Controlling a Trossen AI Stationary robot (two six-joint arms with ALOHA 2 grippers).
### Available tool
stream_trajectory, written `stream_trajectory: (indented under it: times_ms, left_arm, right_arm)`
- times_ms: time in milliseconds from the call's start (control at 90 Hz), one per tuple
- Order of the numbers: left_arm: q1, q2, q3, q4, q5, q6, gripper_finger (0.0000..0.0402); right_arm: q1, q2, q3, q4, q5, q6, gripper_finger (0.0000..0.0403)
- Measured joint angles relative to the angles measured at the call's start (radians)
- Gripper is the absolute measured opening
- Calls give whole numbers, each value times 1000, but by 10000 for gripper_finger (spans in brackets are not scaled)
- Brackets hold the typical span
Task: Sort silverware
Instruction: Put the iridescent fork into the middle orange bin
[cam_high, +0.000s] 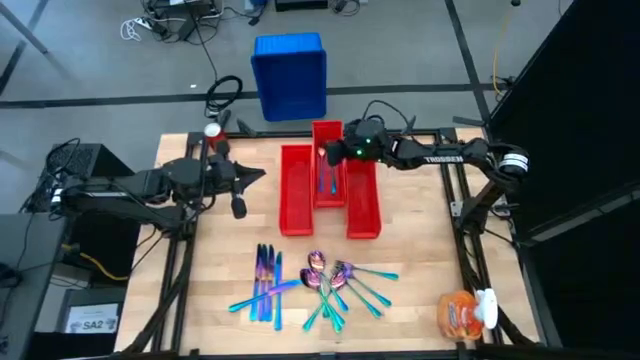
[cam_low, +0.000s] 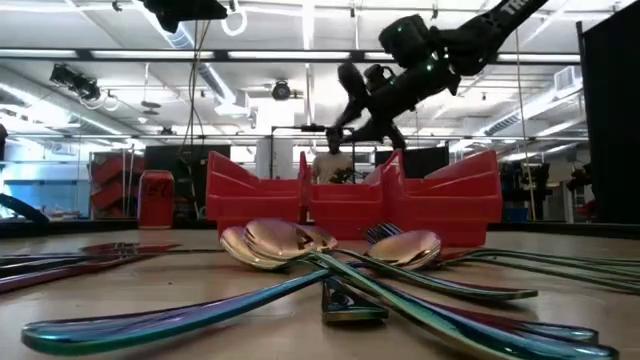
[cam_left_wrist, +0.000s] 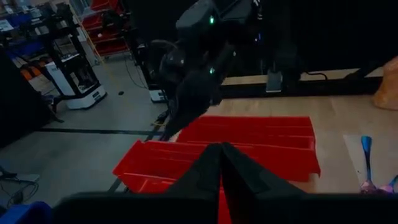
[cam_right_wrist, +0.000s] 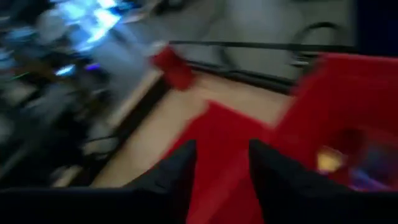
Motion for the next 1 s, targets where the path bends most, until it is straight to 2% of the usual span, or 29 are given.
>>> stream_trajectory:
  times_ms: [122,233,322,422,544,722,856,1000]
  left_arm:
    - [0,0,0,-1,0,0,0]
    - [0,0,0,0,0,0,0]
    - [0,0,0,-1,0,0,0]
    - [0,0,0,0,0,0,0]
    - [0,0,0,0,0,0,0]
    - [0,0,0,-1,0,0,0]
    - [0,0,0,0,0,0,0]
    - [0,0,0,-1,0,0,0]
  right_arm:
    - [62,-57,1,33,-164,-31,153]
    - [190,-129,0,-20,-187,-118,154]
    - [321,-188,1,-87,-114,-191,144]
    - [480,-219,1,-199,45,-248,127]
    - [645,-211,1,-379,211,-205,106]
    - [811,-131,0,-622,307,14,83]
    - [883,-49,0,-657,328,75,75]
    - [913,24,0,-656,345,111,80]
